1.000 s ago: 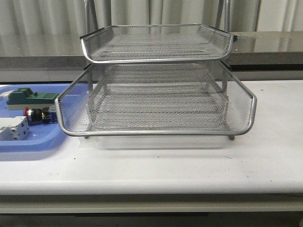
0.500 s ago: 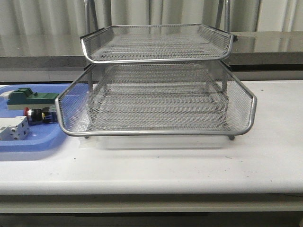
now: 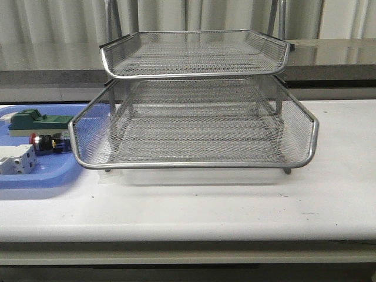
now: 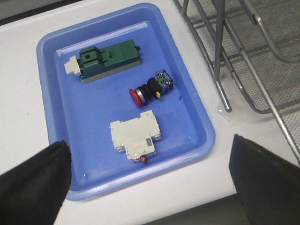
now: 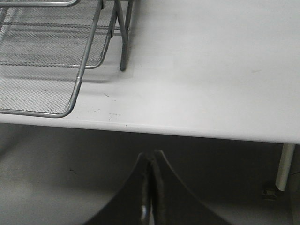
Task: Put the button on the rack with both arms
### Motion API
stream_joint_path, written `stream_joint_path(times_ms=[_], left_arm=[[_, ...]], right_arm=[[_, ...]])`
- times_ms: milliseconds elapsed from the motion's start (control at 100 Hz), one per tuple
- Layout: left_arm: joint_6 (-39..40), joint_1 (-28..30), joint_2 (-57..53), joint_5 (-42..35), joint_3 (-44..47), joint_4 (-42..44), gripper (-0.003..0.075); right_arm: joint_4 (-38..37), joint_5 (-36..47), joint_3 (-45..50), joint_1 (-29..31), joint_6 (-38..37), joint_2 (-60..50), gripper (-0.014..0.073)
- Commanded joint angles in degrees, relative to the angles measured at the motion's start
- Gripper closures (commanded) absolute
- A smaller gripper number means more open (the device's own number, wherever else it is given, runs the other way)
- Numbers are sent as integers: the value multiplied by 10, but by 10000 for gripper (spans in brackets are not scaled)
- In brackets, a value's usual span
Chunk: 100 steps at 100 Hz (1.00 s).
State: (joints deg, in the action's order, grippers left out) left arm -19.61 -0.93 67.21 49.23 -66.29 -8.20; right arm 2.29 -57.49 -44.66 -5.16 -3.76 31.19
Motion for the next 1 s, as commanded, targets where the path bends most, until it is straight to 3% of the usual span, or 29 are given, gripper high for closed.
stream_joint_path(times_ms=[0,390,510,680,990], left_arm=[[-14,-3,32,-25,-52,-13,80],[-199,-3,265,13,-265,-13,80],[-289,-3,325,44,-323,-13,80],[-301,-3,391,92,-384,-8,80],[-315,-14,456,100,-394,-11,80]], right_arm=[[-4,37,-18,1,3,2,663],[-4,37,-18,1,3,2,663],[-4,37,-18,1,3,2,663],[-4,37,-18,1,3,2,663],[-4,37,-18,1,3,2,663]])
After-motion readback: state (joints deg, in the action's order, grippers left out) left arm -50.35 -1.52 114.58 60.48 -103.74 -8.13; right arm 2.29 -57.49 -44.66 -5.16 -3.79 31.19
